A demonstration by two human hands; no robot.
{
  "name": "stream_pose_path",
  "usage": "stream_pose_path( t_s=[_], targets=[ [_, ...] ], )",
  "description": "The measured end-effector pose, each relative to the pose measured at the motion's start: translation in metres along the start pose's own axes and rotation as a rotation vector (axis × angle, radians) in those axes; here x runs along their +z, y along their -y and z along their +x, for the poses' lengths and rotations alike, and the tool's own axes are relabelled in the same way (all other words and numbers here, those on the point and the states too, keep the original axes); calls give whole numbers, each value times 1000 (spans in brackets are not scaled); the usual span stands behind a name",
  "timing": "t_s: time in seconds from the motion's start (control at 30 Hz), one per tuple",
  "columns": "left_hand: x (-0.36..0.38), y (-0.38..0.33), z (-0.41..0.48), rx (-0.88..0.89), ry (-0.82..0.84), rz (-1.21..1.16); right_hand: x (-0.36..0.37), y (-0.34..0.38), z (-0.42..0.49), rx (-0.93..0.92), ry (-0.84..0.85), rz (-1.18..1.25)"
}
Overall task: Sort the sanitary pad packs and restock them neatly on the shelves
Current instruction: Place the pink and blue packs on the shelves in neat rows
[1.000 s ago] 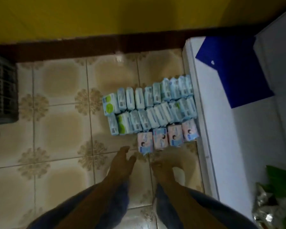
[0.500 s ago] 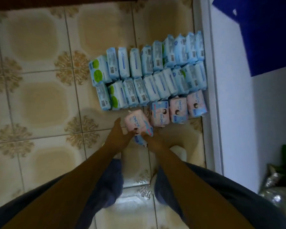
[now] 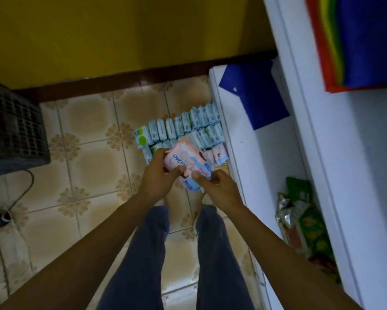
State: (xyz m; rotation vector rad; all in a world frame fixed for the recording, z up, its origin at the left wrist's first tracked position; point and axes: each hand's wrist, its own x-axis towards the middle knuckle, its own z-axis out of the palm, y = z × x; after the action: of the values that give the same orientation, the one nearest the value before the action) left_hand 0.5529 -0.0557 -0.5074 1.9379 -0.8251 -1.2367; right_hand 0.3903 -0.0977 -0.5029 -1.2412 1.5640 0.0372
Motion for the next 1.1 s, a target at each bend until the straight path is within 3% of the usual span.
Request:
stream_pose_path(
  t_s=[0.13, 0.27, 0.4, 0.6, 0.77, 0.97, 1.1],
  targets=[
    [-29, -72, -29, 310, 71, 85, -34, 44, -69, -190, -120, 198],
    [-36, -154, -56, 782, 222, 199, -73, 68, -135, -403, -251, 377],
    [-15, -220, -107, 1119, 279, 261, -122, 67, -205, -447, -405, 514],
    [50, -273, -232, 1004, 449, 78, -179, 13, -335, -528, -644, 803],
    [133, -283, -337, 1206, 531, 184, -213, -55, -435, -623, -739, 1034],
    [192, -309, -425, 1196, 627, -13, -248, -123, -519, -599, -903, 897],
    [218, -328, -462, 1256, 706, 13, -270, -159, -550, -540, -1205, 845]
  ],
)
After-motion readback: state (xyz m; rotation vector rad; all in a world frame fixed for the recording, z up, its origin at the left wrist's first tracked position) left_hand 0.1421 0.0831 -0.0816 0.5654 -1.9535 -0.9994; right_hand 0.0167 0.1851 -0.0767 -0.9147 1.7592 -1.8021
